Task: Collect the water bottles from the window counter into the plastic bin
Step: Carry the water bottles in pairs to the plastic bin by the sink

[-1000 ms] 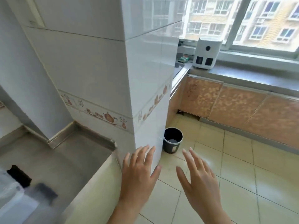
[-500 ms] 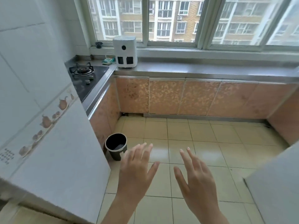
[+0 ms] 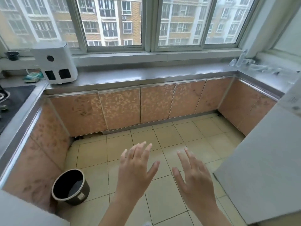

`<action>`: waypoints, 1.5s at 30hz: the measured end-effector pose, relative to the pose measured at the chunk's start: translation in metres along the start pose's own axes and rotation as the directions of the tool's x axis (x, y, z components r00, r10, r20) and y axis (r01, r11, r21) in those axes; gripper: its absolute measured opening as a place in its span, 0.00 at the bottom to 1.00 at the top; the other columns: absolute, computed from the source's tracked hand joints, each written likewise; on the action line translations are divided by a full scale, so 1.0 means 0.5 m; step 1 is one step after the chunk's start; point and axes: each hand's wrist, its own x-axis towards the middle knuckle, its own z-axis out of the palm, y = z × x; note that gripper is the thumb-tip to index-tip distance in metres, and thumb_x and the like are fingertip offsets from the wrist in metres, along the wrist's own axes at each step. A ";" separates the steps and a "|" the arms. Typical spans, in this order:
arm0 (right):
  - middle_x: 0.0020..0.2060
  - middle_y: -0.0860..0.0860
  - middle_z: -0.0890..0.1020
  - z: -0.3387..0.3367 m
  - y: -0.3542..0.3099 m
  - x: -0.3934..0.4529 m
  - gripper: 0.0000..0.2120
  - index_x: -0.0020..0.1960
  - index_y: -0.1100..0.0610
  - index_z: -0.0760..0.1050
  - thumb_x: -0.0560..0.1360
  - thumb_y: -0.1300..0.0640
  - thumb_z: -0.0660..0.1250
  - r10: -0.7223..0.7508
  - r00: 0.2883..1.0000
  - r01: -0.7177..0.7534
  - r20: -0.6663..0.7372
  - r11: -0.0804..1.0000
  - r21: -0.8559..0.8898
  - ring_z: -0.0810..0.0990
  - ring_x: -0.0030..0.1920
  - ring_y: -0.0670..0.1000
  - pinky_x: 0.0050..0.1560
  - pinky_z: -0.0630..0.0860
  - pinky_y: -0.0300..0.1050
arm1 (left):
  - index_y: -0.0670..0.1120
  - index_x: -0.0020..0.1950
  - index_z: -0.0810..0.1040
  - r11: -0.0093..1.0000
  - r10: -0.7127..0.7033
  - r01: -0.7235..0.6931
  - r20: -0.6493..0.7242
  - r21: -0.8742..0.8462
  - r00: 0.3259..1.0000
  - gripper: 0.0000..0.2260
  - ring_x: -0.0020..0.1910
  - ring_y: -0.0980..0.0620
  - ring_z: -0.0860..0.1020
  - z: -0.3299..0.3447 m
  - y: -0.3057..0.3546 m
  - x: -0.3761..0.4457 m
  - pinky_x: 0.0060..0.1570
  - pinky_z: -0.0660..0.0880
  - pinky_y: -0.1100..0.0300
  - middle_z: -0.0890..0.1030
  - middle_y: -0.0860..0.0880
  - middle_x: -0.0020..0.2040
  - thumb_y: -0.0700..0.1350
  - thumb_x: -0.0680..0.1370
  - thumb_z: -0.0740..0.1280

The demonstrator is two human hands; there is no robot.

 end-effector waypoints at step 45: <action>0.70 0.53 0.72 0.222 0.701 1.375 0.26 0.72 0.52 0.68 0.78 0.43 0.51 0.388 0.908 -0.408 -0.160 0.905 -0.121 0.72 0.68 0.55 0.66 0.69 0.59 | 0.50 0.69 0.77 0.922 0.381 -0.372 0.078 -0.102 0.921 0.26 0.66 0.51 0.77 0.823 0.192 1.494 0.68 0.68 0.48 0.78 0.52 0.68 0.62 0.77 0.56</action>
